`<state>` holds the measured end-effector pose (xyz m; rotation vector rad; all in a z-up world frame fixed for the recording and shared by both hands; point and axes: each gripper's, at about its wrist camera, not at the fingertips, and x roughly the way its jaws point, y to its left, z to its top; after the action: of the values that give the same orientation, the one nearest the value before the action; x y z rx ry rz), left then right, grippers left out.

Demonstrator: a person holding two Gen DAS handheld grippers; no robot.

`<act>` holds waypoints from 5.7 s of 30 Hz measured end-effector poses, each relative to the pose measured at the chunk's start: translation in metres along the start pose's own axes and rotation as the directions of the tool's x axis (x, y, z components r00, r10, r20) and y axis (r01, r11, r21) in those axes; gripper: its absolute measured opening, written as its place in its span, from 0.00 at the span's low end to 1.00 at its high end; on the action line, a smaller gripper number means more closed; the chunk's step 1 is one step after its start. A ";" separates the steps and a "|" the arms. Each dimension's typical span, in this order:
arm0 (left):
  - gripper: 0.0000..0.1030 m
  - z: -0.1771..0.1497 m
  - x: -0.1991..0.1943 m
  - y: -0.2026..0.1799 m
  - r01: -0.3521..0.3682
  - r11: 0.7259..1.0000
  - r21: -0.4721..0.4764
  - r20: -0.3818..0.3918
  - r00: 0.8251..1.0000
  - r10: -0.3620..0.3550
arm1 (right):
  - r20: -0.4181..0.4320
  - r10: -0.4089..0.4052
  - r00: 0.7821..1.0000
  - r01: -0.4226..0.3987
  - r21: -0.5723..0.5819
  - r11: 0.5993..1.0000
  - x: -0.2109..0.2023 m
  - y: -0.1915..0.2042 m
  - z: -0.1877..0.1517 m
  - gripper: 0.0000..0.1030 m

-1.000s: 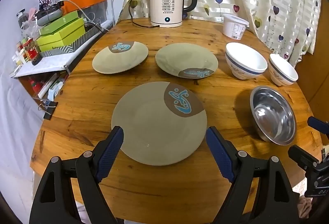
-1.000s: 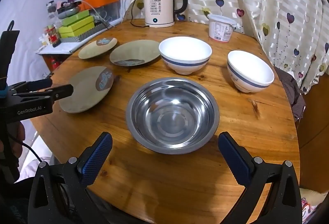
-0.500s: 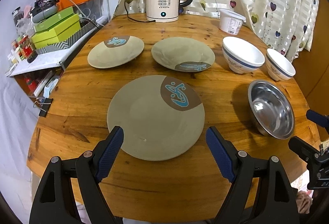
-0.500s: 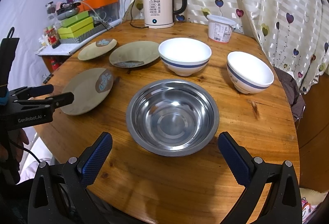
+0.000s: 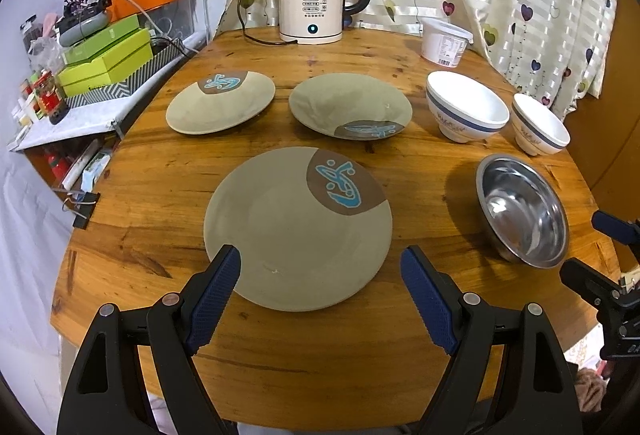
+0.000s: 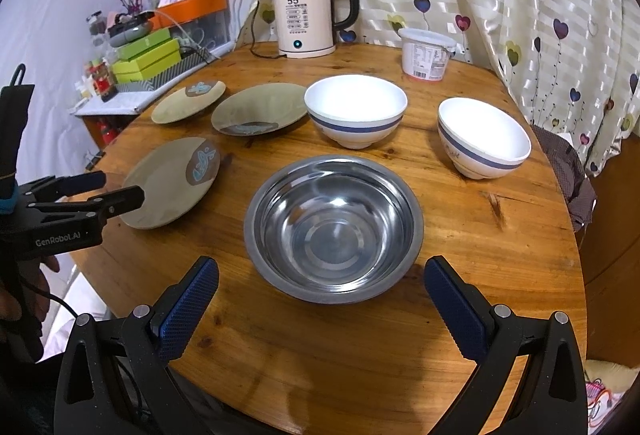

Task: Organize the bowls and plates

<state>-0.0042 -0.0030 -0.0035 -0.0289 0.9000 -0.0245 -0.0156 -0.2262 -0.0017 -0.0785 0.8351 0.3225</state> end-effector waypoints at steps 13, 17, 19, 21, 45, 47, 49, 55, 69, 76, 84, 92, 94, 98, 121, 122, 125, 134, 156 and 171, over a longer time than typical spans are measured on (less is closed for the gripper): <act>0.80 -0.001 0.002 0.005 0.016 0.999 -0.037 -0.010 1.000 -0.017 | -0.002 -0.010 1.000 0.010 0.006 1.000 0.000 -0.003 -0.002 1.00; 0.80 -0.002 0.002 0.006 0.023 0.999 -0.039 -0.006 1.000 -0.024 | -0.009 -0.002 1.000 0.002 0.003 1.000 0.001 -0.001 -0.001 1.00; 0.80 -0.003 0.002 0.006 0.030 0.999 -0.041 -0.007 1.000 -0.031 | -0.012 0.005 1.000 -0.005 -0.001 1.000 0.001 0.001 -0.001 1.00; 0.80 -0.003 0.001 0.007 0.032 0.999 -0.043 -0.006 0.999 -0.032 | -0.013 0.013 1.000 -0.013 -0.007 1.000 0.001 0.003 -0.001 1.00; 0.80 -0.001 0.001 0.008 0.034 0.999 -0.039 -0.003 0.999 -0.034 | -0.016 0.019 1.000 -0.019 -0.018 1.000 0.000 0.008 0.002 1.00; 0.80 -0.001 0.001 0.008 0.034 0.999 -0.042 -0.004 0.999 -0.034 | -0.016 0.018 1.000 -0.018 -0.020 1.000 0.000 0.009 0.002 1.00; 0.80 -0.001 0.002 0.009 0.037 0.998 -0.044 -0.005 0.999 -0.037 | -0.014 0.018 1.000 -0.018 -0.021 1.000 0.000 0.008 0.002 1.00; 0.80 -0.002 0.003 0.008 0.036 0.999 -0.039 -0.006 0.999 -0.036 | -0.015 0.017 1.000 -0.017 -0.022 1.000 0.001 0.009 0.003 1.00; 0.80 -0.004 0.004 0.009 0.041 0.998 -0.052 -0.007 0.999 -0.041 | -0.016 0.009 1.000 -0.009 -0.019 1.000 0.003 0.007 0.005 1.00; 0.80 -0.003 0.004 0.008 0.045 0.998 -0.053 -0.003 0.999 -0.045 | -0.016 0.007 1.000 -0.007 -0.017 1.000 0.003 0.007 0.006 1.00; 0.80 -0.003 0.004 0.010 0.039 0.998 -0.058 0.001 0.999 -0.039 | -0.018 0.002 1.000 -0.003 -0.006 1.000 0.003 0.007 0.010 1.00; 0.80 -0.001 0.006 0.018 0.034 0.997 -0.074 0.006 0.999 -0.034 | -0.018 0.009 1.000 -0.009 -0.017 1.000 0.004 0.016 0.017 0.97; 0.80 0.001 0.006 0.022 0.035 0.996 -0.080 0.009 0.999 -0.035 | -0.020 0.021 1.000 -0.022 -0.025 0.999 0.006 0.020 0.021 0.95; 0.80 0.003 0.006 0.033 0.033 0.994 -0.102 0.016 0.999 -0.031 | -0.016 0.046 0.999 -0.047 -0.047 0.998 0.008 0.030 0.031 0.94; 0.64 0.033 0.029 0.117 0.003 0.965 -0.262 0.038 0.999 0.008 | -0.040 0.162 0.986 -0.167 -0.201 0.965 0.055 0.102 0.122 0.79; 0.64 0.035 0.031 0.121 0.006 0.963 -0.270 0.036 0.999 0.004 | -0.042 0.163 0.986 -0.168 -0.208 0.963 0.058 0.105 0.125 0.79; 0.64 0.040 0.036 0.133 0.011 0.956 -0.292 0.038 0.999 0.001 | -0.064 0.171 0.983 -0.181 -0.205 0.962 0.069 0.113 0.139 0.79; 0.54 0.058 0.050 0.156 0.051 0.956 -0.289 0.072 0.997 -0.032 | -0.123 0.261 0.957 -0.280 -0.175 0.944 0.104 0.131 0.174 0.79; 0.36 0.090 0.106 0.198 0.114 0.914 -0.390 0.032 0.993 -0.110 | -0.262 0.326 0.909 -0.343 -0.025 0.939 0.228 0.139 0.237 0.58; 0.36 0.098 0.133 0.208 0.123 0.896 -0.428 0.009 0.991 -0.132 | -0.337 0.346 0.876 -0.351 0.047 0.935 0.284 0.138 0.243 0.40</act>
<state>0.1571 0.2017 -0.0540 -0.5004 0.9085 0.0519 0.2929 0.0228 -0.0408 0.0046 1.1956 0.6704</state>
